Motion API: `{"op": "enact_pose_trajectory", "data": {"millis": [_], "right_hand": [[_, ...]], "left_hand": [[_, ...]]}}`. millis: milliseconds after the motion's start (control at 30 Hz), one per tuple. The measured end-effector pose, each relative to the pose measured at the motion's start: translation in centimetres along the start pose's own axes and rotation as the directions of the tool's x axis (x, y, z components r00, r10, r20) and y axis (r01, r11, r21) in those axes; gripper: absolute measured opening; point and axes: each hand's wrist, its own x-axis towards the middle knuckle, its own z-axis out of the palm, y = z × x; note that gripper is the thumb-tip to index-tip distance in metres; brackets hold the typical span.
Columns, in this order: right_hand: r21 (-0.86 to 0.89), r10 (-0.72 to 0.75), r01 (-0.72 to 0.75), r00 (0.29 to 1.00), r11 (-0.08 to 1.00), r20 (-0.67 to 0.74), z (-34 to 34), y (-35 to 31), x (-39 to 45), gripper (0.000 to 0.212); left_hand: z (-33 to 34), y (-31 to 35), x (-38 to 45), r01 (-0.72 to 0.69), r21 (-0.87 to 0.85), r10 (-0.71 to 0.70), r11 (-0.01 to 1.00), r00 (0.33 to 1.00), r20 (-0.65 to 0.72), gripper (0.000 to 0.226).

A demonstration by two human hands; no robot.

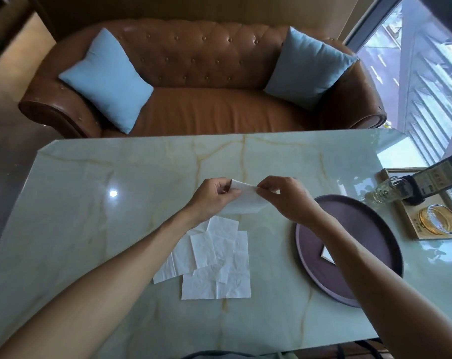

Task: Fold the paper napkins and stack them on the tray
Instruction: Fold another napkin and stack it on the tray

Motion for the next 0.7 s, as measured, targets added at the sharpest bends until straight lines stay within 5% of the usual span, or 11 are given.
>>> {"op": "enact_pose_trajectory", "data": {"millis": [133, 233, 333, 600, 700], "right_hand": [[-0.088, -0.032, 0.033, 0.999, 0.996, 0.016, -0.3, -0.4, -0.3, 0.015], [-0.137, -0.075, 0.082, 0.995, 0.987, 0.059, -0.6, -0.7, -0.3, 0.015], [-0.184, -0.104, 0.117, 0.991, 0.976, 0.081, -0.9, -0.9, -0.2, 0.015], [-0.159, -0.038, 0.042, 0.999, 0.986, 0.025, -2.8, 0.7, -0.7, 0.013], [-0.027, 0.073, -0.075, 0.996, 0.997, -0.059, -3.2, 2.8, -0.9, 0.007]], "left_hand": [[-0.2, 0.6, -0.2, -0.122, 0.43, 0.161, 0.894, 0.985, -0.055, 0.065], [-0.1, 1.7, 0.2, -0.313, 0.635, 0.313, 0.707, 0.943, 0.116, 0.045], [0.0, 2.7, 0.5, -0.328, 0.659, 0.281, 0.677, 0.943, 0.18, 0.022], [-2.0, 3.0, 0.2, -0.296, 0.569, 0.231, 0.767, 0.955, 0.185, 0.023], [-2.7, 3.2, 0.0, -0.235, 0.478, 0.171, 0.847, 0.97, 0.173, 0.02]]}}
